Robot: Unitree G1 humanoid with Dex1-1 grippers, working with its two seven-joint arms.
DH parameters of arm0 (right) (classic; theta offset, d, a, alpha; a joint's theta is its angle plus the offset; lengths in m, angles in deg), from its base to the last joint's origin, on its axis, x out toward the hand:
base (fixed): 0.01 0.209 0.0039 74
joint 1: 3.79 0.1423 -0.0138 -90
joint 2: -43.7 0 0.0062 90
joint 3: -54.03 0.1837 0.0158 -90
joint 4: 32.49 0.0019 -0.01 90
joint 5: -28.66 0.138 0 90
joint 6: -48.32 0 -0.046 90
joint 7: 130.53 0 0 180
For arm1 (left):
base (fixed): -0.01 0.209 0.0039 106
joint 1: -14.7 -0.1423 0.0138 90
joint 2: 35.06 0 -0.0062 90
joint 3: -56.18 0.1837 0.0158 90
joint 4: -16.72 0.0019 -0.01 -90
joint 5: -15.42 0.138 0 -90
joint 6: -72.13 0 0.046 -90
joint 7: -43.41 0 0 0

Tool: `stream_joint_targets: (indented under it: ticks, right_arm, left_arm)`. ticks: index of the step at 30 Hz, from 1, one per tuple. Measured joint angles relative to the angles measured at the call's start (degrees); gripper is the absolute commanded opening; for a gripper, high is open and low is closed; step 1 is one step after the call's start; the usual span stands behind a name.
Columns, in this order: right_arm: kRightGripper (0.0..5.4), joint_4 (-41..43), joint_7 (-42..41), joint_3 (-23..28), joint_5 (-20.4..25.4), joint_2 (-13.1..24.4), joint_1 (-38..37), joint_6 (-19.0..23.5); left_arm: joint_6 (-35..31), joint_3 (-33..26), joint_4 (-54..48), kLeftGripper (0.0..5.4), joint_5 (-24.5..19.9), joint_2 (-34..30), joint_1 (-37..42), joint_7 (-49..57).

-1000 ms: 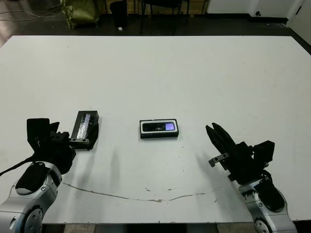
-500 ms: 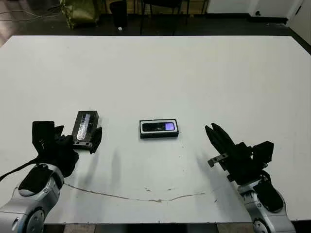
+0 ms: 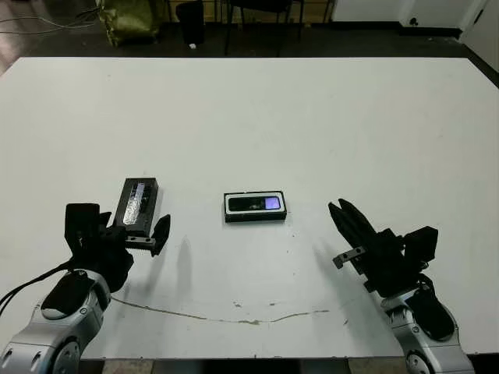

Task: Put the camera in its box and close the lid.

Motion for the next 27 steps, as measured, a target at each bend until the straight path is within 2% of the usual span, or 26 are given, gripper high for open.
stream_joint_targets:
  ticks: [27]
  right_arm:
    - [0.0,-1.22,-1.69,0.03,0.37,-0.01,0.06,-1.0]
  left_arm:
    - [2.98,0.78,5.25,5.37,4.47,0.33,-0.02,-0.32]
